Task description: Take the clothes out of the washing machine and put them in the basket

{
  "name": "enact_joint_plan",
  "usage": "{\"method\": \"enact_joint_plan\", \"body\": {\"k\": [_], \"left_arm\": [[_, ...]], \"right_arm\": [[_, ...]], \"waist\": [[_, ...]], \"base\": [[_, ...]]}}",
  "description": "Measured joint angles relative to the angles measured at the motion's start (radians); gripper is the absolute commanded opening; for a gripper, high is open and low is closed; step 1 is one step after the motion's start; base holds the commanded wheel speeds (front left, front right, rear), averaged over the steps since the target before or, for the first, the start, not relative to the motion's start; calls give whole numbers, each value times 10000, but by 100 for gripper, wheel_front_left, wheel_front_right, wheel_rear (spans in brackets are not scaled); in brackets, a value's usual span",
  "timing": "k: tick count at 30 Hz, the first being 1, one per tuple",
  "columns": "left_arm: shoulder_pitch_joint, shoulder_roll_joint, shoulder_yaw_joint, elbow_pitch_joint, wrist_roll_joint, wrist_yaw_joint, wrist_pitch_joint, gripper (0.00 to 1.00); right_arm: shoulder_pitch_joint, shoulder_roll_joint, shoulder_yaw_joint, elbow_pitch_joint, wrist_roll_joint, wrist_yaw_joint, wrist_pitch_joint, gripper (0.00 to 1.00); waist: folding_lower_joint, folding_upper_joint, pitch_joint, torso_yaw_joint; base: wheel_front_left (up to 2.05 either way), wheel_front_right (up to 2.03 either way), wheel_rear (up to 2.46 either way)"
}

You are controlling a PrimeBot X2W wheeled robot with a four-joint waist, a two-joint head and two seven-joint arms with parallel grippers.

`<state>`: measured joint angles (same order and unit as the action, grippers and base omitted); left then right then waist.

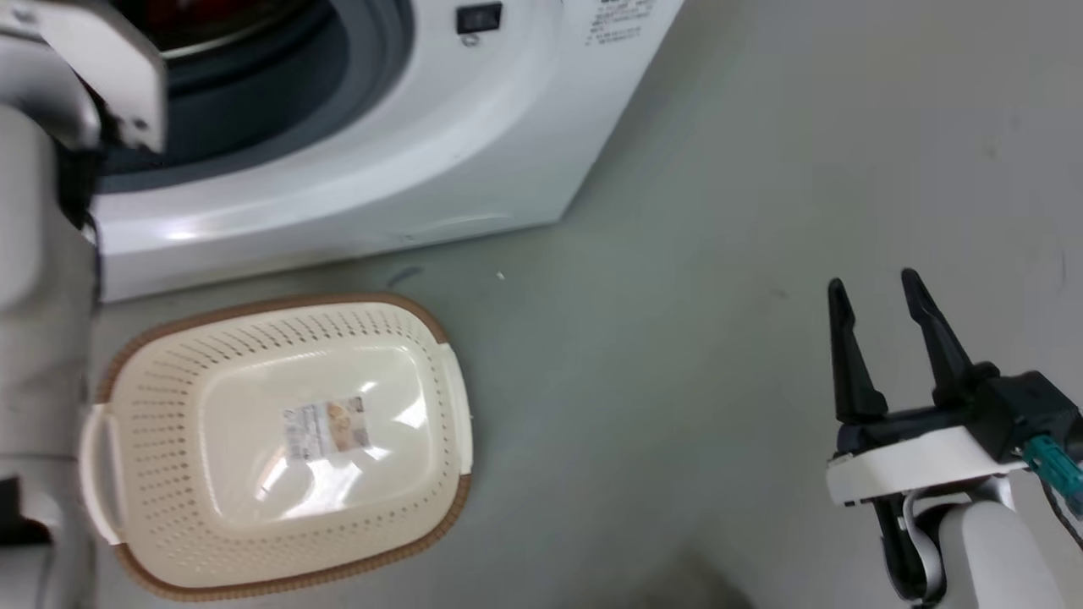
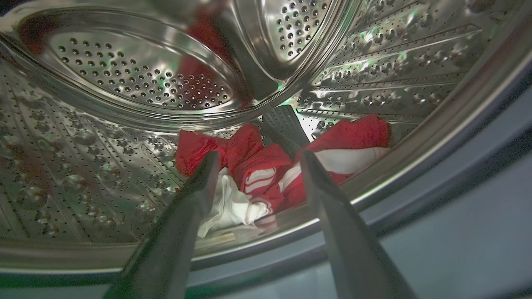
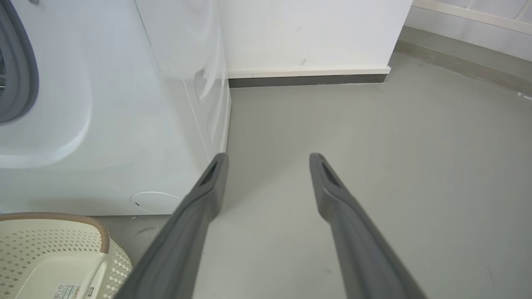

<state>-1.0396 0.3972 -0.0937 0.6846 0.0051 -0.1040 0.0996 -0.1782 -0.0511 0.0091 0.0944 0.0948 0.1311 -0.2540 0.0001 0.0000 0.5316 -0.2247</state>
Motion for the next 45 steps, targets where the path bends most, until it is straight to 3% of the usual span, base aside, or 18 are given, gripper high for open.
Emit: {"method": "enact_joint_plan", "body": {"k": [12,24,34,35,36,37,45], "left_arm": [[-2638,1977,-1375,560,412,-251,2420,100],[-3486,3856,-3335,623,-1208,-268,5208,100],[-3521,4539,-3453,-153,-2017,-148,6830,100],[-3475,4564,-3434,-270,-2036,-90,6903,78],[-3421,4592,-3419,-382,-2046,-44,6936,32],[-3372,4598,-3405,-495,-2082,25,6985,0],[-2972,4642,-3218,-1310,-2128,805,6410,0]], "right_arm": [[-741,2,623,301,754,0,-90,100],[-830,6,859,167,1016,0,-92,100],[-941,6,955,165,1151,0,-92,100],[-941,6,951,169,1149,0,-92,100],[-941,8,949,169,1149,0,-92,100],[-942,8,941,169,1149,0,-92,100],[-996,8,815,182,1106,0,-92,100]], "waist": [[1,0,1745,-1157],[0,0,2505,-1751],[0,0,2798,-1885],[0,0,2808,-1887],[0,0,2814,-1892],[-1,0,2818,-1895],[-1,0,2708,-1884]], "base": [[0,0,0],[0,0,0],[0,0,0],[0,0,0],[0,0,0],[0,0,0],[0,0,0]]}}
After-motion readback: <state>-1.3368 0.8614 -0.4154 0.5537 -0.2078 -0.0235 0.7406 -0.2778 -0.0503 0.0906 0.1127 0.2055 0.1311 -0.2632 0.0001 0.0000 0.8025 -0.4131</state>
